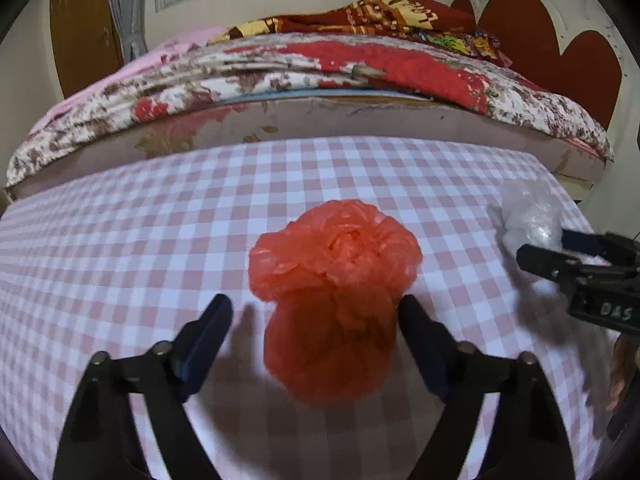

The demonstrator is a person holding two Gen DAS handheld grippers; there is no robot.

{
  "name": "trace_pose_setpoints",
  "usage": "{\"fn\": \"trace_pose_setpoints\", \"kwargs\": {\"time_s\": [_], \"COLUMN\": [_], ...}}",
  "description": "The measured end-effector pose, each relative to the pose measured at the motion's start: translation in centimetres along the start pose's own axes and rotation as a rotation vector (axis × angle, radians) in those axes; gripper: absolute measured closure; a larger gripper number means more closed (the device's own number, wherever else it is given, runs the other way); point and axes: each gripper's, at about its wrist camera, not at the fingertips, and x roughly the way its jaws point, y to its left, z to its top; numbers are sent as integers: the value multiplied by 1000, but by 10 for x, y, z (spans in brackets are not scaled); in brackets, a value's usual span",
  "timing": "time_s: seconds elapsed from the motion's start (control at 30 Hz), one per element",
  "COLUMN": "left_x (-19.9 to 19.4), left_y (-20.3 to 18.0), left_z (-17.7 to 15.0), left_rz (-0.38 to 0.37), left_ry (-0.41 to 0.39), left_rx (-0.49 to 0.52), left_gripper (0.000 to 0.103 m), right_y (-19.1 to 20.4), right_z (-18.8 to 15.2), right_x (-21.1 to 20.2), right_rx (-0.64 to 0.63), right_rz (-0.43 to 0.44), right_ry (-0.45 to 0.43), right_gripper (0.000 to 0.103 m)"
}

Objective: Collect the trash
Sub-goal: 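Grasp the red plastic bag with the left tool while the right tool grasps the clear plastic bag, then lift the red and clear bags with both tools and carry them over the bin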

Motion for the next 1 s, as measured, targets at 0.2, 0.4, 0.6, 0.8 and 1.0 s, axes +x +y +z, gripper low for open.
{"fn": "trace_pose_setpoints", "kwargs": {"time_s": [0.2,0.4,0.6,0.8,1.0], "left_x": [-6,-55,-107,-144,-171], "left_y": [-5,-19,-48,-81,-111], "left_z": [-8,-33,-57,-83,-106], "left_rz": [-84,-105,-134,-179,-221], "left_ry": [3,-89,-165,-200,-218], "left_rx": [14,41,96,133,158], "left_gripper": [63,65,65,65,65], "right_y": [-1,-11,-20,-37,-65], "right_z": [-9,-38,-83,-132,-171], "right_x": [-16,-62,-120,-168,-209], "right_rx": [-4,-3,-5,17,78], "right_rz": [9,4,-24,-60,-89], "right_ry": [-53,-109,-163,-189,-208], "right_gripper": [58,58,58,58,58]}}
